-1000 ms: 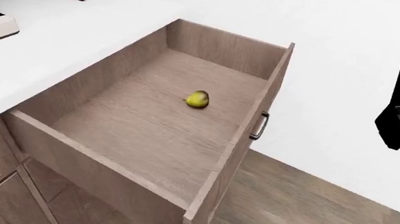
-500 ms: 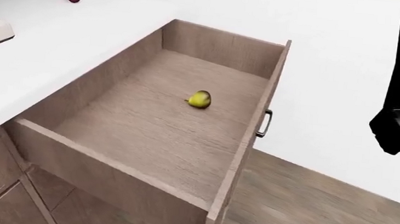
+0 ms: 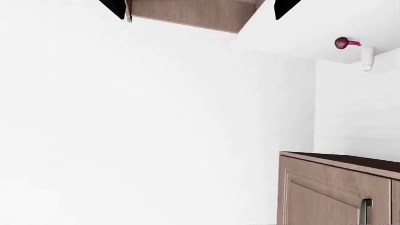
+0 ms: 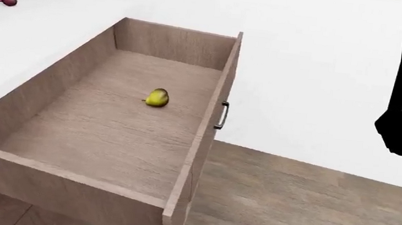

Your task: Close the right drawer.

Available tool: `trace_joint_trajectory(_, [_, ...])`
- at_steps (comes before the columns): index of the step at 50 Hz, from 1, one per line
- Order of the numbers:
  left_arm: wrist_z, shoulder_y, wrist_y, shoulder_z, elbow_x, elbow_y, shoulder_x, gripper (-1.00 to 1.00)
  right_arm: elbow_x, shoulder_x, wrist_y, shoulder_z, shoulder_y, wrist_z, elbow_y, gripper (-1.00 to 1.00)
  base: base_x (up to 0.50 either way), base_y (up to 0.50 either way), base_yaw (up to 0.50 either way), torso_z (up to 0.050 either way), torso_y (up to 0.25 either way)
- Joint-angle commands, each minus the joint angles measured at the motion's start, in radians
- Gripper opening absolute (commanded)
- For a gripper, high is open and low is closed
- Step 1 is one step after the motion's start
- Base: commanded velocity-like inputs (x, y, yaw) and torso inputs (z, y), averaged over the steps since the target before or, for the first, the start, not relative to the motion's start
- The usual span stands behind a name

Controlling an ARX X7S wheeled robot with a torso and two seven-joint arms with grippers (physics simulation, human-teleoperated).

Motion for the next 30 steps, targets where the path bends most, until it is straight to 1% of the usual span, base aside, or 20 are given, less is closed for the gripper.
trace_joint_trajectory(1, [0.001, -0.005, 0.005, 0.006, 0.0, 0.001, -0.004, 1.0, 0.002, 0.005, -0.001, -0.003, 0.008, -0.004, 0.002, 1.0, 0.0, 0.0, -0.5, 0.0, 0.0])
trace_joint_trajectory(8, [0.004, -0.004, 0.009, 0.006, -0.001, 0.004, -0.008, 1.0, -0.009, 0.002, 0.021, -0.027, 0.018, 0.024, 0.006, 1.0, 0.0, 0.01, -0.47, 0.0, 0.0])
trace_joint_trajectory(9, [0.004, -0.004, 0.009, 0.007, -0.001, 0.004, -0.009, 1.0, -0.018, 0.001, 0.029, -0.03, 0.021, 0.027, 0.007, 1.0, -0.11, 0.02, 0.0, 0.0, 0.0])
trace_joint_trajectory(10, [0.005, -0.002, 0.01, 0.006, -0.001, 0.005, -0.009, 1.0, -0.007, -0.01, 0.075, -0.06, 0.044, 0.054, 0.023, 1.0, 0.0, 0.0, 0.0, 0.0, 0.0])
trace_joint_trajectory(12, [0.007, -0.001, 0.01, 0.006, 0.001, 0.004, -0.01, 1.0, -0.034, 0.005, 0.02, -0.026, 0.02, 0.032, 0.011, 1.0, 0.0, 0.0, 0.0, 0.0, 0.0])
trace_joint_trajectory(14, [0.009, -0.001, 0.01, 0.006, 0.003, 0.004, -0.01, 1.0, -0.017, -0.008, 0.079, -0.046, 0.061, 0.042, 0.022, 1.0, 0.0, 0.0, 0.0, 0.0, 0.0])
trace_joint_trajectory(15, [0.009, -0.001, 0.011, 0.007, 0.003, 0.004, -0.01, 1.0, -0.02, -0.005, 0.074, -0.044, 0.061, 0.045, 0.021, 1.0, 0.17, 0.03, 0.0, 0.0, 0.0])
trace_joint_trajectory(30, [0.008, -0.007, 0.017, 0.016, 0.0, 0.008, -0.015, 1.0, -0.012, -0.006, 0.07, -0.05, 0.07, 0.038, 0.022, 1.0, 0.49, 0.08, 0.0, 0.0, 0.0])
